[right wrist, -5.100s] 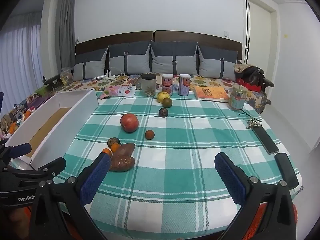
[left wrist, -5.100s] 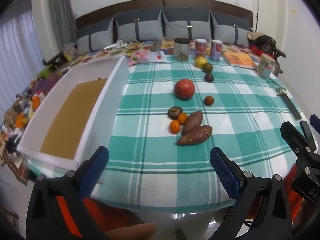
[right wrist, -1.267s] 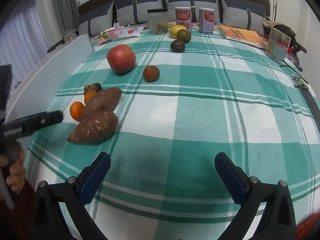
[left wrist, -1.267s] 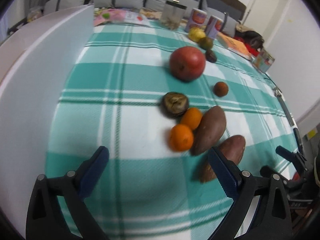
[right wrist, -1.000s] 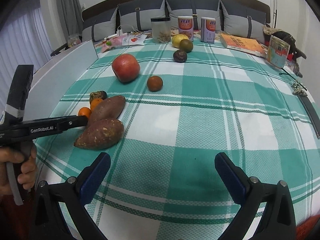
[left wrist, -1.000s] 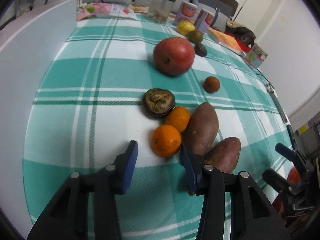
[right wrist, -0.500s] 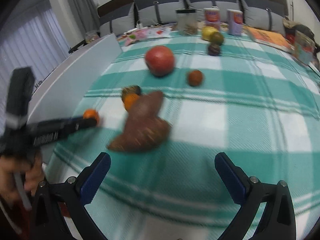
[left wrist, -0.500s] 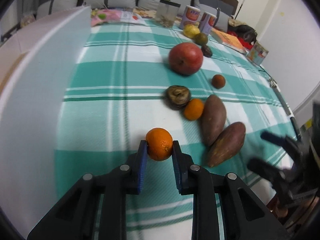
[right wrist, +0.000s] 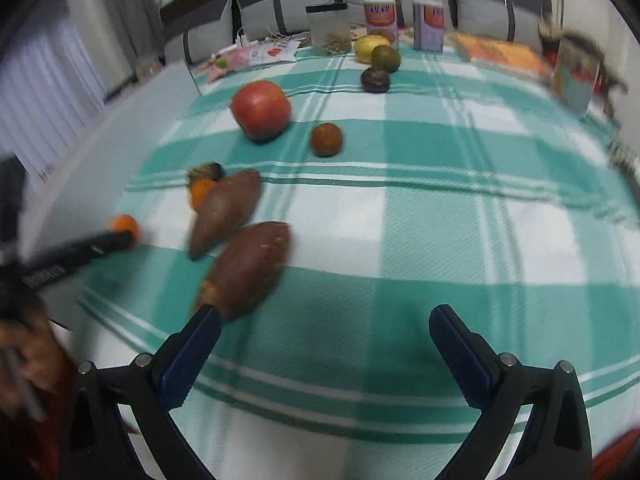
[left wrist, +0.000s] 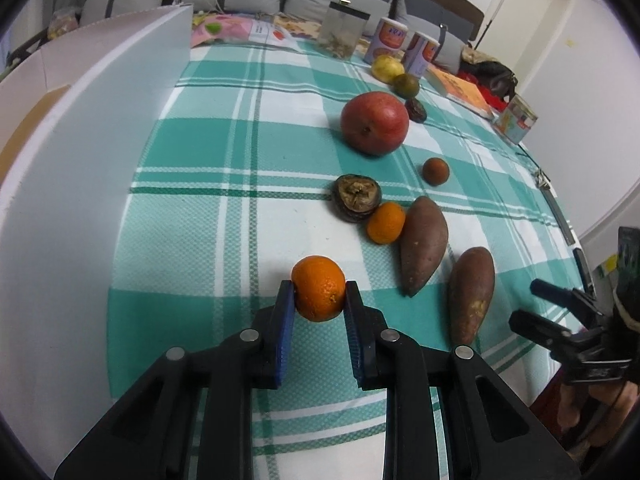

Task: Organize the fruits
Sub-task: 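Grasp a mandarin with the left tool while the right tool reaches a sweet potato, then lower the mandarin and sweet potato into the white box and open both tools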

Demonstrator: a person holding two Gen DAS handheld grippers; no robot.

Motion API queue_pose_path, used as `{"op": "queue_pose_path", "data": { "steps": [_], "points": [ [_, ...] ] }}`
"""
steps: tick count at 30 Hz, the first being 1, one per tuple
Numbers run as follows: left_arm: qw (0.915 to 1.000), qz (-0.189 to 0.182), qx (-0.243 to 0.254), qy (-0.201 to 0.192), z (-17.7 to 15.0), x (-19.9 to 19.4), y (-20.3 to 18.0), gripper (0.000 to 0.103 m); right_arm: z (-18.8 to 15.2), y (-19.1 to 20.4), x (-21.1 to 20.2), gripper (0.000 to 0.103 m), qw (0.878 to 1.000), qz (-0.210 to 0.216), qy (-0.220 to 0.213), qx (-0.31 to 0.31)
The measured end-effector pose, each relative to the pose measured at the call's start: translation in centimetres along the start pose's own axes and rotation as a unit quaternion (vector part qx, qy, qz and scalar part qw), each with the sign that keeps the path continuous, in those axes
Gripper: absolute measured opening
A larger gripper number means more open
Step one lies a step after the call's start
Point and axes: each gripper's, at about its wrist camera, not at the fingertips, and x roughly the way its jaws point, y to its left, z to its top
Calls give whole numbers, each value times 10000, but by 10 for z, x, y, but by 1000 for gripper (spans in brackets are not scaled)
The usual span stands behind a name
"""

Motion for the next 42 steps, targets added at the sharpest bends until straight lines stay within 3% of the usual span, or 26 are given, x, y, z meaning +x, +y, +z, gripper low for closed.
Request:
{"op": "queue_pose_path", "data": {
  "steps": [2,4,6,7,8,11,14,16,18,20,24,27,30,35,36,39,42],
  "points": [
    [10000,25,2,-2,-2,-2,0,24,9,8,11,101,9990,296,113,311],
    [9999,96,50,-43,-4,-6,0,24,19,25,26,90,9982,435,187,375],
    [9998,167,70,-107,-4,-11,1,24,26,42,45,52,9991,49,418,110],
    [9997,180,52,-137,-4,-14,3,24,27,46,50,44,9985,-151,524,33],
    [9997,184,31,-158,-4,-16,4,24,28,46,50,43,9984,-208,531,39],
    [9998,126,7,-162,-5,-25,3,24,25,37,43,42,9969,-169,744,179],
    [9988,-302,-299,-240,2,-51,2,24,25,26,20,42,9963,279,653,484],
    [9958,-632,-552,-354,13,-83,7,24,37,36,1,42,9965,503,514,436],
    [9930,-696,-757,-581,30,-127,21,24,61,61,-19,42,9951,894,329,281],
    [9921,-520,-794,-818,42,-162,37,24,85,97,-36,42,9918,1267,157,-28],
    [9884,495,-877,-1137,53,-215,90,24,115,208,-53,42,9721,2097,126,-1040],
    [9830,1110,-1231,-788,44,-205,140,24,114,281,-27,42,9575,2376,450,-1571],
    [9765,1576,-1449,-267,28,-174,180,24,97,326,16,42,9507,2308,883,-1873],
    [9706,1811,-1580,162,10,-150,206,26,76,358,70,43,9505,1746,1259,-2239],
    [9692,1861,-1604,156,9,-151,210,30,76,358,77,43,9516,1677,1253,-2250],
    [9648,1982,-1728,-11,9,-159,214,62,86,358,72,52,9572,1703,987,-2120],
    [9632,1946,-1827,-303,12,-168,214,66,104,339,43,65,9623,1887,549,-1881]
  ]
}}
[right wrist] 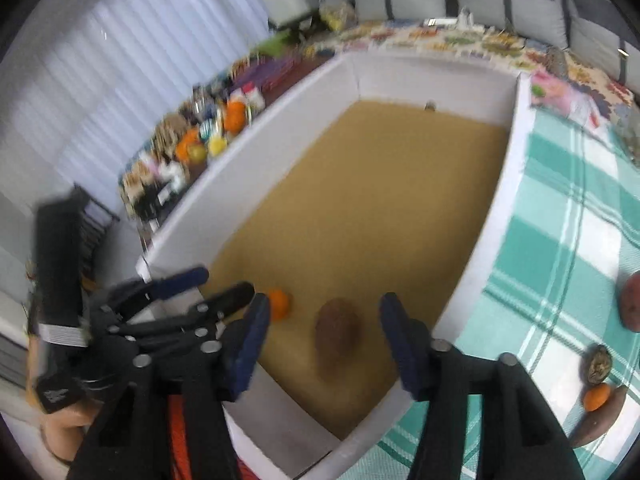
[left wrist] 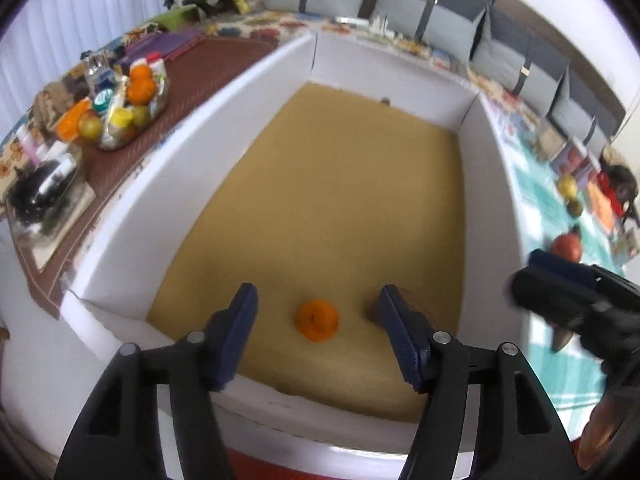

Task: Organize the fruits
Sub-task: 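Lower the mandarin and sweet potato into the white box and open both tools, then move both tools back over the fruit on the cloth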

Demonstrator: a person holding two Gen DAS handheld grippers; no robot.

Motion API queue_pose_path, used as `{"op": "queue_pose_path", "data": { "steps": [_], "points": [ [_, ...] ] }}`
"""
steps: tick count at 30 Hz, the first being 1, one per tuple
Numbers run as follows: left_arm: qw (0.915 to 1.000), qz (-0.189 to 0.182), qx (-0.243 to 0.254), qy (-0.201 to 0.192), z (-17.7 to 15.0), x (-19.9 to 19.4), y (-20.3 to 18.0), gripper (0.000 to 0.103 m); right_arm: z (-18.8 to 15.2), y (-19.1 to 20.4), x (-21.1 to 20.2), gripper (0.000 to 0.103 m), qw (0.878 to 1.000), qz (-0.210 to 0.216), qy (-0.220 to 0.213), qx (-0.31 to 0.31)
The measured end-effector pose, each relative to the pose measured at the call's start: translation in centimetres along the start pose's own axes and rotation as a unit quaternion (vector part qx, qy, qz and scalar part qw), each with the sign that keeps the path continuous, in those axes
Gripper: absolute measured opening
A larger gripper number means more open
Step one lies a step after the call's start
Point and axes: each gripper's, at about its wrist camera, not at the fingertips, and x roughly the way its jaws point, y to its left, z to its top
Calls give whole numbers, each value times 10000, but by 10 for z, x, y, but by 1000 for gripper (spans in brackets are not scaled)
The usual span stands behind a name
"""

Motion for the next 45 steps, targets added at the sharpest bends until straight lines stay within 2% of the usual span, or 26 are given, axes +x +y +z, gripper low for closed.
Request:
{"op": "queue_pose_path", "data": {
  "steps": [1,3,6,10,13,16,19,21,25,30,36,41,45],
  "points": [
    [9999,-83,-31,-83,1,-4,-2,66,1,-3,-14,67,9999,-1,-148,-1],
    [9993,-284,37,-225,0,-13,-19,68,0,-9,-43,83,9988,-96,-486,-55],
    [9964,-620,401,-410,-12,-25,-61,76,-22,-30,-85,96,9947,-476,-898,-134],
    [9872,-1197,943,-472,-43,-36,-127,80,-79,-84,-125,97,9857,-1279,-1094,-69],
    [9765,-1574,1398,-470,-73,-38,-183,80,-136,-131,-152,97,9741,-1919,-1178,222],
    [9705,-1685,1659,-466,-105,-33,-227,82,-188,-171,-172,97,9577,-2579,-1164,525],
    [9674,-1781,1752,-427,-136,-17,-256,82,-231,-200,-186,97,9448,-2871,-1246,966],
    [9672,-1799,1776,-257,-152,1,-263,82,-251,-213,-187,97,9400,-2939,-1248,1203],
    [9693,-1682,1792,68,-173,29,-277,82,-260,-224,-180,97,9394,-3006,-981,1325],
    [9649,-1360,2242,-140,-186,40,-294,82,-267,-240,-174,97,9346,-3202,-935,1231],
    [9677,-1283,2171,-74,-188,59,-292,82,-274,-248,-156,97,9345,-3287,-745,1140],
    [9623,-1267,2403,-160,-191,61,-293,85,-277,-258,-147,97,9338,-3281,-628,1279],
    [9533,-1182,2770,-221,-198,61,-298,90,-279,-260,-146,103,9304,-3344,-700,1331]
  ]
}}
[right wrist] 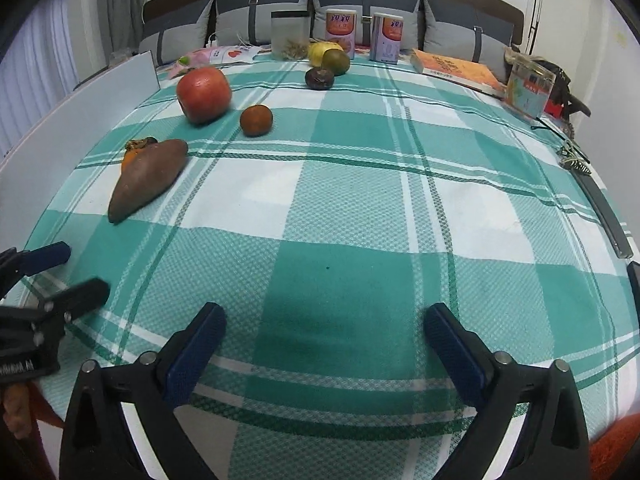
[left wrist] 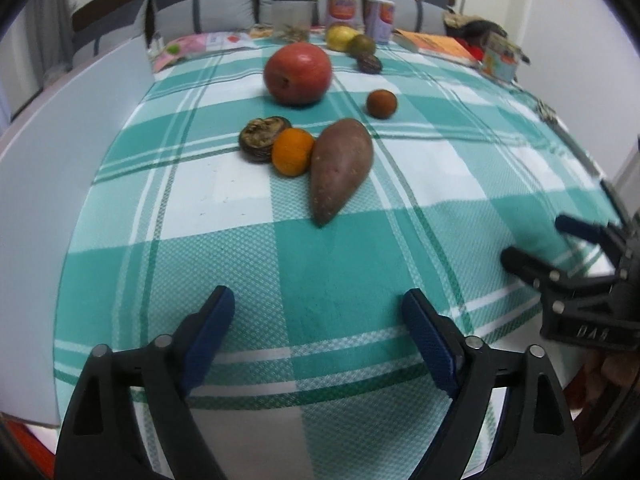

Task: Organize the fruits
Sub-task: 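Move both tools back over the fruit on the cloth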

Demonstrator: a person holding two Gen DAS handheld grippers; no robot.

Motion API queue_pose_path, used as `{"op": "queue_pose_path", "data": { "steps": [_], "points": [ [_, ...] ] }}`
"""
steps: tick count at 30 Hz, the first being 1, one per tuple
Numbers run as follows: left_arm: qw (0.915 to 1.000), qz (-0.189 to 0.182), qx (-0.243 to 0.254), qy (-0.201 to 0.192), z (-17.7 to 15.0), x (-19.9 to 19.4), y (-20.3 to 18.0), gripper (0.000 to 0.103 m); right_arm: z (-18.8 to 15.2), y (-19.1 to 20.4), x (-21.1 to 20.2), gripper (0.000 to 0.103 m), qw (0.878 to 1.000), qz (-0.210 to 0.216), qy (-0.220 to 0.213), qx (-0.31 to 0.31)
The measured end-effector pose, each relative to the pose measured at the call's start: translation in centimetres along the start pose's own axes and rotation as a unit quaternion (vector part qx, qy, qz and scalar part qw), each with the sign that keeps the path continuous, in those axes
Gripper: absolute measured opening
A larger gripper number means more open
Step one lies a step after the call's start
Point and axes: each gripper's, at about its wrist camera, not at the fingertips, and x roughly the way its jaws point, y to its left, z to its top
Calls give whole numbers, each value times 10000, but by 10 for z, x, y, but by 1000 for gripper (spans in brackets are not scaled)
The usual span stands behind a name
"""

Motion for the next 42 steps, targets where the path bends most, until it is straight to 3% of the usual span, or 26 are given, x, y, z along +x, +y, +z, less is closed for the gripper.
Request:
{"op": "queue_pose_path", "data": {
  "steps": [27,32,36,42],
  "points": [
    [9998,34,132,133,1,2,-2,96,-2,-1,0,103,9999,0,-51,145],
    [9995,-238,16,228,2,-1,7,96,-2,0,0,103,9999,0,-53,148],
    [9964,-648,-521,158,5,-8,27,96,-1,-1,1,103,9999,20,-15,140],
    [9983,-240,-522,-27,10,-18,42,96,15,-6,2,101,9985,244,442,223]
  ]
}}
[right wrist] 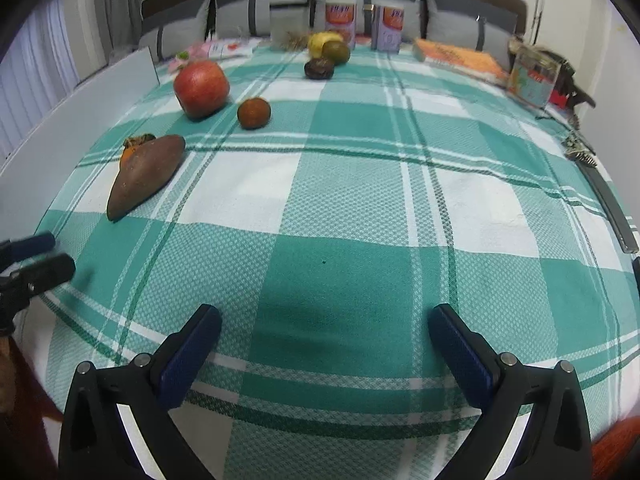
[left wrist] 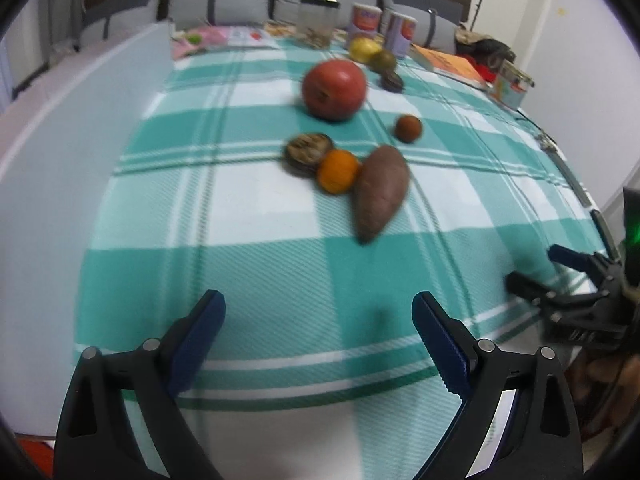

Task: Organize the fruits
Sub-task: 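Grasp the second mandarin with the left tool while the right tool grasps the other sweet potato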

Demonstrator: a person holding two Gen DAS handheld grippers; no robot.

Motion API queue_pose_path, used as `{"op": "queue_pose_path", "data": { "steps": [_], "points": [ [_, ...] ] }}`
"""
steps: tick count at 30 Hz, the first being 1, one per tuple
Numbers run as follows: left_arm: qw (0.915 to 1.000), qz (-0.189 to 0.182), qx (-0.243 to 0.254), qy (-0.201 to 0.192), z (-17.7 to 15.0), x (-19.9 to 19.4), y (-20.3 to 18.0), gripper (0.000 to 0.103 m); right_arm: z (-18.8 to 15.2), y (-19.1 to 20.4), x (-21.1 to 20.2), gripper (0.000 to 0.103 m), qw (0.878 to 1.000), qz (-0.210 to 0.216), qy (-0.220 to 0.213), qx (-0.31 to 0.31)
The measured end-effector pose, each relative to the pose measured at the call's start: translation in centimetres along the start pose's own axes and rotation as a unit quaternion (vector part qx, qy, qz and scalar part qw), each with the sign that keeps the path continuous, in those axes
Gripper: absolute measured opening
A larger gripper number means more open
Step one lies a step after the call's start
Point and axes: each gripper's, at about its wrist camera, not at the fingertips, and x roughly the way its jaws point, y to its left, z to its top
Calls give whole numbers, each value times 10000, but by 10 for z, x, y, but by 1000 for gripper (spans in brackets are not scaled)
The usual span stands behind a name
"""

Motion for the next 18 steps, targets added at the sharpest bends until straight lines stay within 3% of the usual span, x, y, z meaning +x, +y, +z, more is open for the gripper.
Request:
{"op": "queue_pose_path", "data": {
  "steps": [3,6,8,13,15,18],
  "points": [
    [9999,29,-149,-82,4,-6,10,95,25,7,-10,97,9974,628,-178,290],
    [9997,110,-221,-68,5,-4,17,95,62,38,3,82,9901,1377,144,227],
    [9996,157,-241,-49,4,-3,19,95,79,59,16,79,9856,1646,336,210],
    [9993,217,-300,-56,2,-5,23,95,101,105,47,78,9851,1614,569,-149],
    [9993,221,-296,-61,2,-5,24,95,97,111,58,53,9846,1528,754,-385],
    [9994,196,-270,-87,2,-7,23,95,93,98,51,42,9829,1635,740,-399]
  ]
}}
